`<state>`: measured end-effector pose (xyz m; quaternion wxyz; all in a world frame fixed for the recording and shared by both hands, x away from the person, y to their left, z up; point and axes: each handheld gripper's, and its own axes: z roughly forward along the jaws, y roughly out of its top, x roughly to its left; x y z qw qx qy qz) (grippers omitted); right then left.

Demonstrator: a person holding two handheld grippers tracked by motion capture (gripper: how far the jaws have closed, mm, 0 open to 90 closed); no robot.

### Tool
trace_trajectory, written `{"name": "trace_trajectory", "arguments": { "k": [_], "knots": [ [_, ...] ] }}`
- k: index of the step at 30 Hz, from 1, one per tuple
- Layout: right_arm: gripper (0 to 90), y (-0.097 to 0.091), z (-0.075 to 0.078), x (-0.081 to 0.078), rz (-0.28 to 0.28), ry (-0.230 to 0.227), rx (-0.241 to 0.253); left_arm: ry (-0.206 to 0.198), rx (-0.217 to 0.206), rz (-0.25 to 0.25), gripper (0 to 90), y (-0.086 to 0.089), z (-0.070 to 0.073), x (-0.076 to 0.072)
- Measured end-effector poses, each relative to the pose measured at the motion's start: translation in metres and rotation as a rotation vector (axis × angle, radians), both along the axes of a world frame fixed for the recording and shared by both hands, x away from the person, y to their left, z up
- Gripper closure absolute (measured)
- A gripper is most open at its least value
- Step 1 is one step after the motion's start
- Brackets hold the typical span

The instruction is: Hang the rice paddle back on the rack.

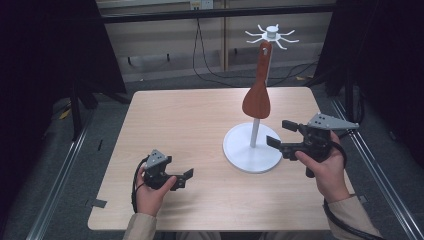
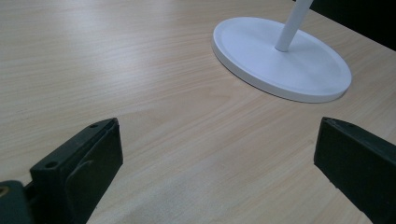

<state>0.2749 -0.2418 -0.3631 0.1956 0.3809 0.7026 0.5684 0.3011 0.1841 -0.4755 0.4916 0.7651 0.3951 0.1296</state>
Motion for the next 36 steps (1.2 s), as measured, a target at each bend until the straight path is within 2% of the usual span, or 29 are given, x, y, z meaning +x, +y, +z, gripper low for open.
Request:
{"name": "trace_trajectory", "arguments": {
  "k": [7, 10, 17, 33, 36],
  "knots": [
    [15.6, -0.003, -0.013, -0.005, -0.003, 0.008, -0.02, -0.002, -0.004, 0.004, 1.3, 0.0, 0.0, 0.0],
    [15.5, -0.004, -0.018, -0.007, -0.005, 0.011, -0.028, -0.002, 0.007, -0.003, 1.3, 0.0, 0.0, 0.0],
    [15.5, -0.008, -0.029, -0.012, -0.009, 0.025, -0.031, 0.003, 0.005, -0.004, 1.3, -0.001, -0.001, 0.0],
    [15.5, -0.017, -0.07, -0.025, -0.024, 0.058, -0.069, 0.005, 0.006, -0.008, 1.4, -0.002, -0.003, 0.0],
    [15.5, -0.02, -0.082, -0.028, -0.028, 0.071, -0.106, 0.007, 0.011, -0.017, 1.4, -0.003, -0.003, 0.0]
  ]
}}
